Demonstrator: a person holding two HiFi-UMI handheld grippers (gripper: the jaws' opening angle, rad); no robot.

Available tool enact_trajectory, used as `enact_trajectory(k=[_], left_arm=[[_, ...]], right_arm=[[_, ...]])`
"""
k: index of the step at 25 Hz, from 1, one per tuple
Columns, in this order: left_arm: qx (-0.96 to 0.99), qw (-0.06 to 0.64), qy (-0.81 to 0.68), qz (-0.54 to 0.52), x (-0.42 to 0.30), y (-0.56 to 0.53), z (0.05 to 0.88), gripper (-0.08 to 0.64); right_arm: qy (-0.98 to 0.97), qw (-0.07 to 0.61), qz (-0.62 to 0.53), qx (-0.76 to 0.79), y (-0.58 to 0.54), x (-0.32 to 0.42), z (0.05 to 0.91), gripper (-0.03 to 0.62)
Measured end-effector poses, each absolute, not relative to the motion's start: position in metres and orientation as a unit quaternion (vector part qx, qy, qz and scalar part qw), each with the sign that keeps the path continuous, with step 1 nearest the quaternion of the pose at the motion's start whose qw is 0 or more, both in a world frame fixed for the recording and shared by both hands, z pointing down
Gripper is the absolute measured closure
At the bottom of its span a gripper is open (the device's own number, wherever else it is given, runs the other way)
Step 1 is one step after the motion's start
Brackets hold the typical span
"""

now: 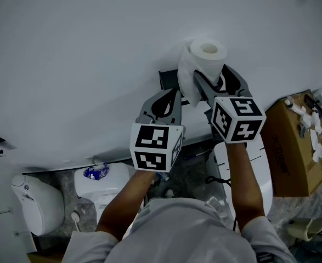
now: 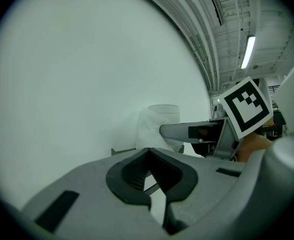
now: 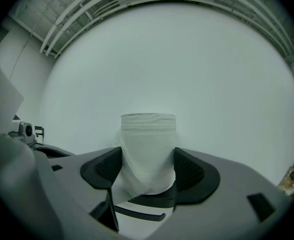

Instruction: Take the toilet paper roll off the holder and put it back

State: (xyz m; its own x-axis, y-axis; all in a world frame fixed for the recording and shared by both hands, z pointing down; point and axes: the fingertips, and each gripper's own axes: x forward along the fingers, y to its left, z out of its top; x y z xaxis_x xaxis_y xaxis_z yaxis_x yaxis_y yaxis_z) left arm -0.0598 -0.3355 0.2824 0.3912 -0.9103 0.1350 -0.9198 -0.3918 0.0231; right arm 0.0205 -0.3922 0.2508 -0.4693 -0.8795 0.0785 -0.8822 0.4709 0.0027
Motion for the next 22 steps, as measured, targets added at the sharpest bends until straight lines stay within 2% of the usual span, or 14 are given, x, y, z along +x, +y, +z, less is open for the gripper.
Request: enact_trajectory(k=[10,22], left_arm=[[0.846,0.045,-0.530,0.046,-0.034,-0.330,0.281,0.555],[0.868,0.039,-0.492,0.051,0.023,-0.312,0.285,0.555]], right_arm=[[-0.847,0.014,0.006,0.532,-0.372,0.051,0.235,0.268],[-0.812,0.003,0.006,0.584,-0.336,0.126,0.238,0.268]])
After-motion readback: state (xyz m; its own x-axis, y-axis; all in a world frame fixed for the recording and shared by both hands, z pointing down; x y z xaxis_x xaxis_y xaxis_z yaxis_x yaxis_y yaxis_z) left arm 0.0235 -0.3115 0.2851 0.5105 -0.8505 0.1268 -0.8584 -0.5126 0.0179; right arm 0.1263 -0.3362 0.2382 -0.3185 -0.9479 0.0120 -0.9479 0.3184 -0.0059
